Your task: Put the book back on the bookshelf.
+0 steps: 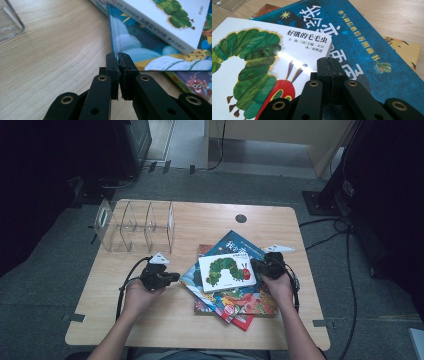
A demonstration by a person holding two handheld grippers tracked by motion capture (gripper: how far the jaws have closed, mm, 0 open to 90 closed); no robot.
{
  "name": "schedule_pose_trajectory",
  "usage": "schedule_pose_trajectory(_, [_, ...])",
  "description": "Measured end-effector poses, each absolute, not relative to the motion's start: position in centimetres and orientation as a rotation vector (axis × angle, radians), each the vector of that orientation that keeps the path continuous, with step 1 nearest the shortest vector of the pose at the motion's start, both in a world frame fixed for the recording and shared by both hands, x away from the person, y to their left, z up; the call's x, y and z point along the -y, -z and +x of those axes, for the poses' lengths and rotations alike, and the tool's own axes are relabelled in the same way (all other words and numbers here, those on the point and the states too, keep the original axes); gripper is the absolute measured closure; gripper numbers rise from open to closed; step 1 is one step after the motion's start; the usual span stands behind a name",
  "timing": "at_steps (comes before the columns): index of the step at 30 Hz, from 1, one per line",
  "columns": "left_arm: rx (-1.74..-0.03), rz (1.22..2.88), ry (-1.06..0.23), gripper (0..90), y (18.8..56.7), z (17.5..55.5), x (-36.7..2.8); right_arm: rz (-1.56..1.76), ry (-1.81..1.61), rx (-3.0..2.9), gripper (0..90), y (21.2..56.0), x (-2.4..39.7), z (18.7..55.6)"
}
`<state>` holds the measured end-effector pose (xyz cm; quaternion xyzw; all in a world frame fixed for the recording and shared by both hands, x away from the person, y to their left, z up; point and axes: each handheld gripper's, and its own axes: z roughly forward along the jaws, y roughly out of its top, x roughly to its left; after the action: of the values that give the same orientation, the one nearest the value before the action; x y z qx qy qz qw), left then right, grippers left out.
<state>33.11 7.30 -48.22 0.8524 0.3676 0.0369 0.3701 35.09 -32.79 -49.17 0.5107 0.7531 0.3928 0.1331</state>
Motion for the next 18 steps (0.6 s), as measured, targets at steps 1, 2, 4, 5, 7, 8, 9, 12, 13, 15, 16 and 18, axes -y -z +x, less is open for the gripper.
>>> schedule_pose_trajectory(1, [-0.943, 2.187, -0.095, 87.8, 48.2, 33.1, -7.3, 1.481, -1.139, -2.184, 89.4, 49.2, 32.8, 35.1])
schedule_pose_trajectory(2, [-0.934, 2.189, -0.095, 87.7, 48.2, 33.0, -7.0, 1.469, -1.146, -2.200, 89.4, 49.2, 32.5, 35.3])
schedule_pose_trajectory(4, [-0.931, 2.183, -0.089, 87.7, 48.2, 32.9, -6.8, 1.464, -1.150, -2.210, 89.4, 49.2, 32.3, 35.3])
schedule_pose_trajectory(5, [-0.932, 2.178, -0.086, 87.6, 48.2, 32.9, -6.6, 1.453, -1.151, -2.216, 89.4, 49.2, 32.1, 35.4])
schedule_pose_trajectory(7, [-0.927, 2.173, -0.075, 87.6, 48.3, 32.8, -6.3, 1.443, -1.157, -2.234, 89.4, 49.2, 31.7, 35.4])
schedule_pose_trajectory(8, [-0.922, 2.178, -0.078, 87.6, 48.3, 32.8, -6.1, 1.441, -1.163, -2.238, 89.8, 49.2, 31.6, 35.5])
schedule_pose_trajectory(9, [-0.918, 2.179, -0.072, 87.6, 48.3, 32.7, -5.9, 1.440, -1.168, -2.246, 90.0, 49.2, 31.4, 35.5])
schedule_pose_trajectory(12, [-0.901, 2.188, -0.063, 87.6, 48.5, 32.5, -5.2, 1.420, -1.177, -2.266, 90.0, 49.2, 30.8, 35.5])
schedule_pose_trajectory(13, [-0.897, 2.193, -0.062, 87.6, 48.5, 32.4, -5.0, 1.420, -1.177, -2.266, 90.0, 49.2, 30.8, 35.5])
schedule_pose_trajectory(15, [-0.889, 2.189, -0.055, 87.6, 48.6, 32.3, -4.7, 1.418, -1.183, -2.274, 90.0, 49.2, 30.6, 35.5])
schedule_pose_trajectory(16, [-0.887, 2.185, -0.046, 87.5, 48.6, 32.2, -4.5, 1.416, -1.188, -2.284, 90.0, 49.2, 30.4, 35.4])
schedule_pose_trajectory(18, [-0.885, 2.189, -0.054, 88.3, 48.6, 32.2, -4.5, 1.414, -1.188, -2.287, 90.0, 49.2, 30.3, 35.4])
